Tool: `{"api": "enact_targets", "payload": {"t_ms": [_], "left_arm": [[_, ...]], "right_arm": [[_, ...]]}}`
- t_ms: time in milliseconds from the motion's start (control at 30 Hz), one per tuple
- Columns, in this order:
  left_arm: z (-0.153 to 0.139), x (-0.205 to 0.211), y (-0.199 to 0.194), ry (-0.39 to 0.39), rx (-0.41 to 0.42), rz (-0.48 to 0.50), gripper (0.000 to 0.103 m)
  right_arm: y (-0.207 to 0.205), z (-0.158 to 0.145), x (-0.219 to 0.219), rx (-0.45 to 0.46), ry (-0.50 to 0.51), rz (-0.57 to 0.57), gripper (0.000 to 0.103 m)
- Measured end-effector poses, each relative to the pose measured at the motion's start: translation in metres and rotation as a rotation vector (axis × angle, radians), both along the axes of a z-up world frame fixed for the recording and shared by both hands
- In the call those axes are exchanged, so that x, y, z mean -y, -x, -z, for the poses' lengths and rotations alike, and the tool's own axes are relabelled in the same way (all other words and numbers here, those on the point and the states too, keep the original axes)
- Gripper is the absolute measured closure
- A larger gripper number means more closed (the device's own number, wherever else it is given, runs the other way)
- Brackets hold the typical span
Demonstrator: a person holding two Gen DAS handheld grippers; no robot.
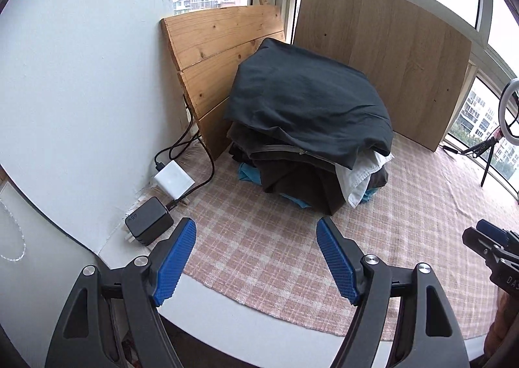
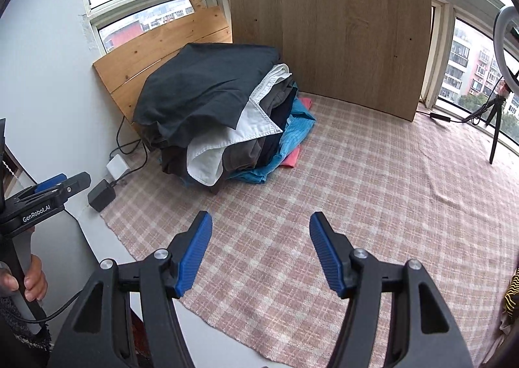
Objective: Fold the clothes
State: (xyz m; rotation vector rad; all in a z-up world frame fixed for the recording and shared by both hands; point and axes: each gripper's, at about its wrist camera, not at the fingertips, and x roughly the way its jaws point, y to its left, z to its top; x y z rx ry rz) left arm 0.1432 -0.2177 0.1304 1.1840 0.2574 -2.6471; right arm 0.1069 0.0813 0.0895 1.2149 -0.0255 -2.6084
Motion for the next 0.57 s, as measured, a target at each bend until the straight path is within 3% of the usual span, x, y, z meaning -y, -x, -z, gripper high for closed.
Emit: {"api": "enact_targets", "payload": {"t_ms": [567], "left_arm": [[-0.006,-0.013,-0.008,0.006,-0.012,-0.019,0.028]], "right_arm": [[-0.004,0.002,-0.011,0.011,-0.009,-0.008,0.041]]}}
